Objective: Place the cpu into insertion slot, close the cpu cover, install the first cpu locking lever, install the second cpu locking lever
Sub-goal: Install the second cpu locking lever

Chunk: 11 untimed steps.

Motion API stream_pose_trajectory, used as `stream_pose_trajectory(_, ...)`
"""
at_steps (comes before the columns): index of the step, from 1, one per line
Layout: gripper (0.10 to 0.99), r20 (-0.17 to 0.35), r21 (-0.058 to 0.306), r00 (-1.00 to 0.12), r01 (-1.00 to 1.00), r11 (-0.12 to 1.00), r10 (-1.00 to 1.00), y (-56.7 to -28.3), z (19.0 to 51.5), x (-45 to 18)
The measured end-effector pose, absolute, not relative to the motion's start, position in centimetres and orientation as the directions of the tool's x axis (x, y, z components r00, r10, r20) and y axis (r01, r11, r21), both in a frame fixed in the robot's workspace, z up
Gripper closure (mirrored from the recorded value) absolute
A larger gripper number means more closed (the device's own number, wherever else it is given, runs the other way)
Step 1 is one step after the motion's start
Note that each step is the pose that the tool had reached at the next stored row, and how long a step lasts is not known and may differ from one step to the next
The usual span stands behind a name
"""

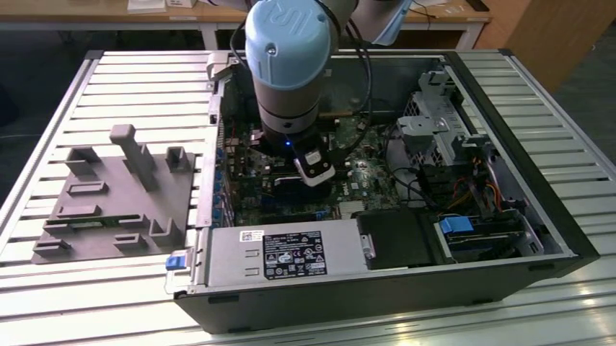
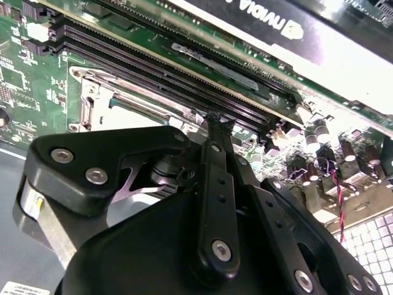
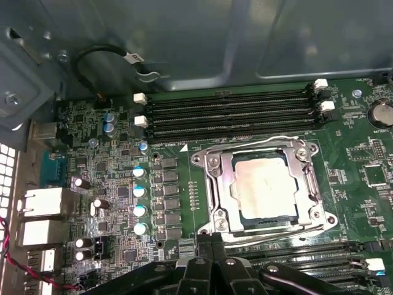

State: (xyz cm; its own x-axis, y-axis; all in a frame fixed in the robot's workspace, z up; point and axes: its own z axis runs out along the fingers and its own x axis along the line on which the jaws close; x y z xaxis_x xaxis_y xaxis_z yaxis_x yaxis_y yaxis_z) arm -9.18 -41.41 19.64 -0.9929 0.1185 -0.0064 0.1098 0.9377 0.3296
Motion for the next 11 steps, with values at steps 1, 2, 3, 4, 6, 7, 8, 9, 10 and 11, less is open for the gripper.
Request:
stream_pose_trajectory(1, 0.98, -0.006, 0.33, -0.993, 0.11, 0.938, 0.118, -41.4, 19.64, -9.18)
stream_pose_trajectory(2, 0.98, -0.006, 0.33, -0.993, 0.11, 0.938, 0.118, -41.4, 19.64, -9.18)
stream_pose_trajectory(3, 0.98, -0.006, 0.33, -0.993, 0.11, 0.938, 0.118, -41.4, 19.64, -9.18)
stream_pose_trajectory(4, 0.98, -0.006, 0.33, -0.993, 0.11, 0.938, 0.118, -41.4, 19.64, -9.18)
stream_pose_trajectory(6, 0.98, -0.006, 0.33, -0.993, 0.11, 0.938, 0.118, -41.34, 19.62, -9.18)
stream_pose_trajectory(7, 0.98, -0.006, 0.33, -0.993, 0.11, 0.938, 0.118, -41.31, 19.62, -9.18)
stream_pose_trajectory(8, 0.98, -0.006, 0.33, -0.993, 0.11, 0.938, 0.118, -41.27, 19.6, -9.18)
stream_pose_trajectory(9, 0.98, -0.006, 0.33, -0.993, 0.11, 0.938, 0.118, -41.22, 19.59, -9.18)
stream_pose_trajectory(10, 0.98, -0.006, 0.33, -0.993, 0.11, 0.938, 0.118, -41.17, 19.58, -9.18)
stream_pose_trajectory(11, 0.98, -0.006, 0.33, -0.993, 0.11, 0.938, 0.118, -41.13, 19.55, -9.18)
